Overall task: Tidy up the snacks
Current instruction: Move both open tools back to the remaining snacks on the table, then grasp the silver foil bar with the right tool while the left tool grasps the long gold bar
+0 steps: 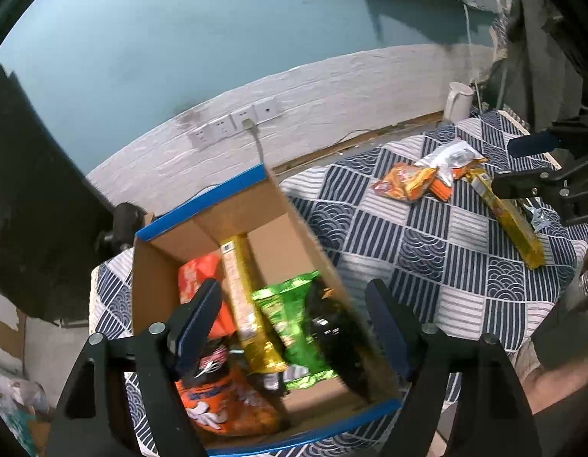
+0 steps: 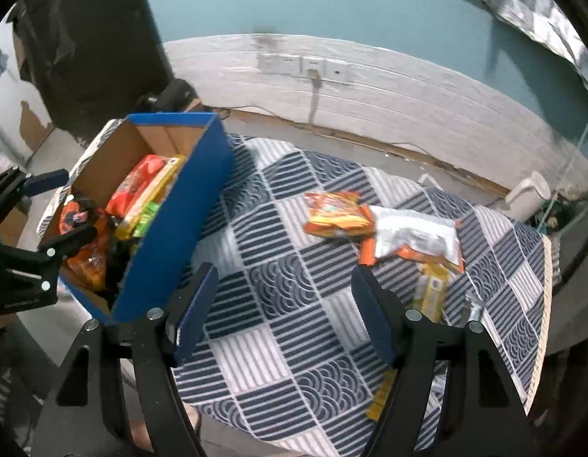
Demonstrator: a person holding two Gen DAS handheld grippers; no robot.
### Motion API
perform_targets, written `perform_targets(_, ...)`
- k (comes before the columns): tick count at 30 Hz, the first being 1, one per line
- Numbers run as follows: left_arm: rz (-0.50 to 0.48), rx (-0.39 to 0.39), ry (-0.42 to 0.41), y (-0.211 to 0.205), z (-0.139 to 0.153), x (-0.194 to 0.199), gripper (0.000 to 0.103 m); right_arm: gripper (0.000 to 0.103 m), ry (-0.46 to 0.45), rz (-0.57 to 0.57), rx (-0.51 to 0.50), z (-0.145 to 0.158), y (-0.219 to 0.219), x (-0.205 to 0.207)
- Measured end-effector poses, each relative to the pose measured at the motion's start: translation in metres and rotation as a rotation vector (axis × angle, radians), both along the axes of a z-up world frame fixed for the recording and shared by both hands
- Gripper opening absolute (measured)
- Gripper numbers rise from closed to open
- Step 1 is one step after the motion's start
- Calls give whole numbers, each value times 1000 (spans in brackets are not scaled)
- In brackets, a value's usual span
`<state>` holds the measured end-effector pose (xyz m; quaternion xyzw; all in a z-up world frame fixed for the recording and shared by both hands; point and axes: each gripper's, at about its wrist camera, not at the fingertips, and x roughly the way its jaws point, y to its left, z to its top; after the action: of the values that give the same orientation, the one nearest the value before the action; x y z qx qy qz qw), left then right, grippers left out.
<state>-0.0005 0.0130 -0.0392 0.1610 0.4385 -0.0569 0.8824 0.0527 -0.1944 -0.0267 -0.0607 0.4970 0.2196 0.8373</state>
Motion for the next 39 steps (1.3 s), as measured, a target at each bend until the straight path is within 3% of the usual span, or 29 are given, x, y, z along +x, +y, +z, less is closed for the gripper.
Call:
perform_targets(13,-97,40,34,-79,-11,10,82,78,19,-146,-5,-16,-87,2)
perform_targets(23,-154,71,89,-132,-38,22,82,78,72,-252,-14,-40,-154,8)
perform_targets(29,-189,86,98,-158,-51,32,82,78,113,-271,-86,-70,-182,19)
perform_targets(39,-222,105,132,-187,-83,49,82,78,212,-307,-97,-134,-206,41)
